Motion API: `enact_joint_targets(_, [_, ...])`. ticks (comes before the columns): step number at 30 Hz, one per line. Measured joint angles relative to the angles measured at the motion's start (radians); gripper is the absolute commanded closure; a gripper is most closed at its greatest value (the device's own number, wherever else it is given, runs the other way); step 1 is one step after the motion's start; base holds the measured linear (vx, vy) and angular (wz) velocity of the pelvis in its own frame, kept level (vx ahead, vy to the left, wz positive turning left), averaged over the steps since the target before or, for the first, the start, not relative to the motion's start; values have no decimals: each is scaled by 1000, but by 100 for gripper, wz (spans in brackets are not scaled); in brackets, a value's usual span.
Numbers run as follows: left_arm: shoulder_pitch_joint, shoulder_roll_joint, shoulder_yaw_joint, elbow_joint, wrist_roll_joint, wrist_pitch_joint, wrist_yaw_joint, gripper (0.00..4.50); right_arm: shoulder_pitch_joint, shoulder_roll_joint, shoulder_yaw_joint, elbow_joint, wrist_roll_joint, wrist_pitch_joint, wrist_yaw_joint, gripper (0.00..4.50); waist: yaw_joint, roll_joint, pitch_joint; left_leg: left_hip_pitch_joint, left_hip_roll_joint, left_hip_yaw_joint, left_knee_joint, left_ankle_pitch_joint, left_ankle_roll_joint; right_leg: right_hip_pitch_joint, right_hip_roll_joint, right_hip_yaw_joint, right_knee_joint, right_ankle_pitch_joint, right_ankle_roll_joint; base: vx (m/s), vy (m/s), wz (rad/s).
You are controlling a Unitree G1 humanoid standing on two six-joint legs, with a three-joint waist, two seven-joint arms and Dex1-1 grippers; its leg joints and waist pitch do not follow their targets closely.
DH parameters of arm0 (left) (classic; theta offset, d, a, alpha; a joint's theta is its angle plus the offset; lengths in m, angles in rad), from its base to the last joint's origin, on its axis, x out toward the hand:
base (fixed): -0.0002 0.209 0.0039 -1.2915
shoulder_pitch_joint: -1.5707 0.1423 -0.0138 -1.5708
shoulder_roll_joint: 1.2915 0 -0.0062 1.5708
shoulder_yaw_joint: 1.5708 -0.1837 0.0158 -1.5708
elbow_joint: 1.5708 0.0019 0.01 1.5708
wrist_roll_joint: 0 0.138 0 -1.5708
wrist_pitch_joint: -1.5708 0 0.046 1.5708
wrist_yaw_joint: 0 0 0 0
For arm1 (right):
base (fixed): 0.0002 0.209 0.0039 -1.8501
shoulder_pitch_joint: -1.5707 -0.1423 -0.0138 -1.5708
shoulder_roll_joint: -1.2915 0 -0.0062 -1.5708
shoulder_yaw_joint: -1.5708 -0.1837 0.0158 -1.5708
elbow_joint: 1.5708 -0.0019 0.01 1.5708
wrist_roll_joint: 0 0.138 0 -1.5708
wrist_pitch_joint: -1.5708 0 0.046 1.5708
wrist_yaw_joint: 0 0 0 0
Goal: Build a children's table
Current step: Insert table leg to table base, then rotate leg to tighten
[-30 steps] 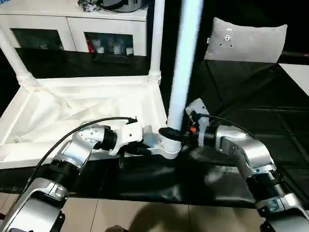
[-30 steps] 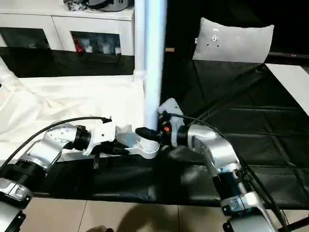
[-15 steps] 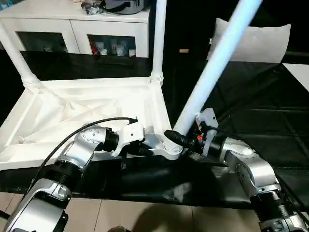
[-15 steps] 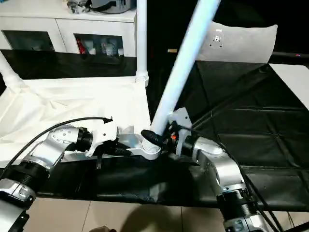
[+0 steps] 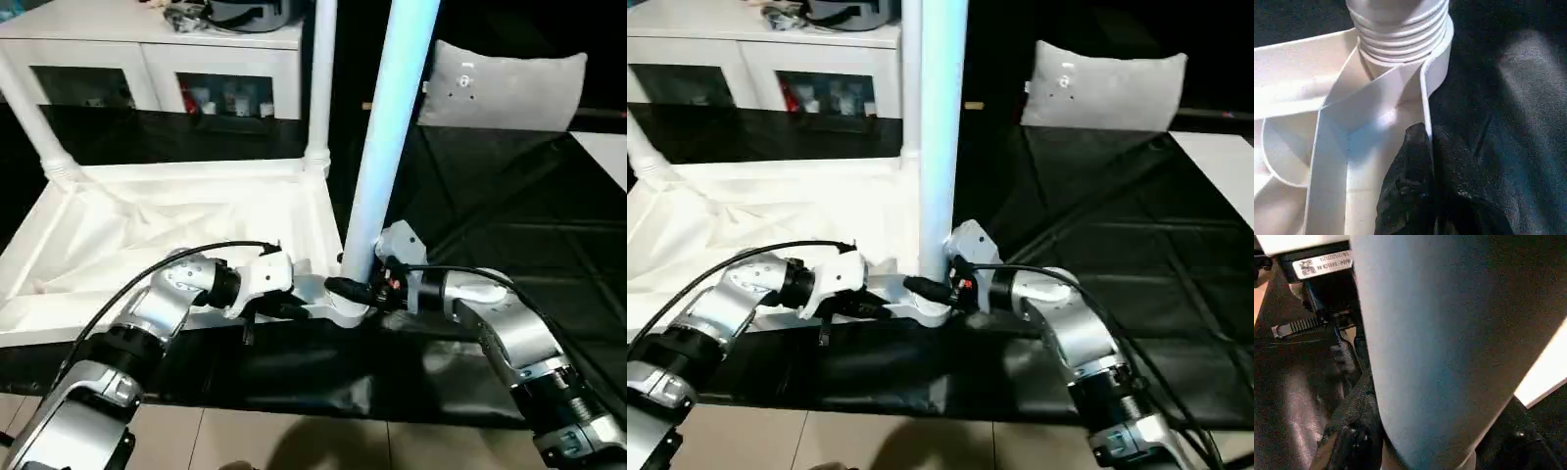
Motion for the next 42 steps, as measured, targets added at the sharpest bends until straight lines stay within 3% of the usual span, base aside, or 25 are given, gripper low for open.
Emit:
enact_joint_targets(10, [-123, -60, -27, 178, 43, -30, -21, 450, 18, -3, -31, -10, 14, 32, -2, 259, 7, 13, 5, 8, -2, -1, 0, 0, 0, 13, -2, 0, -4, -1, 2, 0, 0, 0])
enact_joint_targets(15, [-116, -43, -20, 161, 44, 1, -22, 450, 24, 38, -42, -17, 14, 64, -65, 259, -1, 15, 6, 12, -2, -1, -3, 0, 0, 13, -1, 0, -4, -2, 4, 0, 0, 0])
enact_joint_targets(19, [-60, -36, 22, 81, 36, 85, 16, 450, 33, 78, -52, -16, 10, 73, -142, 259, -8, 15, 7, 15, -2, -1, -4, 0, 0, 11, -1, 0, -4, -3, 5, 0, 0, 0])
enact_joint_targets(21, [20, -20, 55, -43, 30, 167, 69, 450, 40, 120, -53, -16, -1, 78, -210, 259, -19, 15, 8, 18, -3, -2, -5, 0, 0, 10, -2, 0, -6, -3, 6, 0, 0, 0])
enact_joint_targets(25, [196, -13, 111, -360, 30, 393, 191, 450, 22, 179, -52, 4, -24, 79, -327, 259, -63, 12, 7, 17, -5, -6, -7, -1, -1, 12, -2, -2, -21, -4, 6, 3, 11, -5])
enact_joint_targets(28, [281, -50, 135, -526, 39, 537, 276, 450, -20, 211, -67, 64, -24, 71, -369, 259, -89, 5, 6, 14, -5, -9, -8, -2, -1, 9, -1, -3, -30, -3, 5, 4, 14, -7])
enact_joint_targets(33, [311, -95, 134, -605, 50, 642, 334, 450, -52, 224, -82, 121, -24, 48, -382, 259, -85, -4, 9, 14, -5, -9, -9, -2, -1, -1, 0, -3, -32, -3, 5, 0, 0, 0])
enact_joint_targets(42, [299, -91, 79, -644, 101, 678, 414, 450, -64, 228, -89, 149, -24, 37, -399, 259, -79, -2, 11, 13, -8, -10, -11, -2, -1, -3, 0, -2, -35, -3, 6, 0, 0, 0])
